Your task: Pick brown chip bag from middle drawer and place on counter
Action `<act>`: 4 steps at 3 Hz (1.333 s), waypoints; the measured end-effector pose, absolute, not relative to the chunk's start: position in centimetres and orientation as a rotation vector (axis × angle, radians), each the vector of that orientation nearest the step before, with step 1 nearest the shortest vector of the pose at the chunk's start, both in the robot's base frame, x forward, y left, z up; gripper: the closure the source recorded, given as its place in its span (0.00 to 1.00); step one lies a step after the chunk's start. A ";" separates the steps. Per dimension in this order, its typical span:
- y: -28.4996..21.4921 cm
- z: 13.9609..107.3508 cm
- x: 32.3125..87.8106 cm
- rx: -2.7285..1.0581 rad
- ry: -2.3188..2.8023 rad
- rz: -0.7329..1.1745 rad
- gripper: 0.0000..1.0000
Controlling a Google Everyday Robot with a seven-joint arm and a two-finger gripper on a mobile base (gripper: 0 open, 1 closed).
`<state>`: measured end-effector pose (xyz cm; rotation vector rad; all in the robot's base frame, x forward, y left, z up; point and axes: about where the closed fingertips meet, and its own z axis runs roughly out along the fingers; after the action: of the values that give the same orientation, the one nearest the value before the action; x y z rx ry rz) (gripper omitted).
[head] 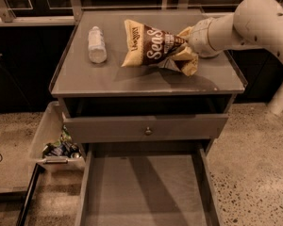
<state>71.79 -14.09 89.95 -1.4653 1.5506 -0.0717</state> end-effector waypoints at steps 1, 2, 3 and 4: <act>-13.8 89.9 73.1 -1.451 1.550 -0.096 0.81; -13.8 89.9 73.2 -1.451 1.550 -0.096 0.58; -13.8 89.9 73.2 -1.451 1.550 -0.096 0.35; -13.8 89.9 73.2 -1.451 1.550 -0.096 0.11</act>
Offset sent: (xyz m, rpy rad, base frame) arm 0.0123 0.0028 -0.0001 -0.0029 -0.0151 -0.0151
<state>73.16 -13.75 89.94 -1.4514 1.5496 -0.0961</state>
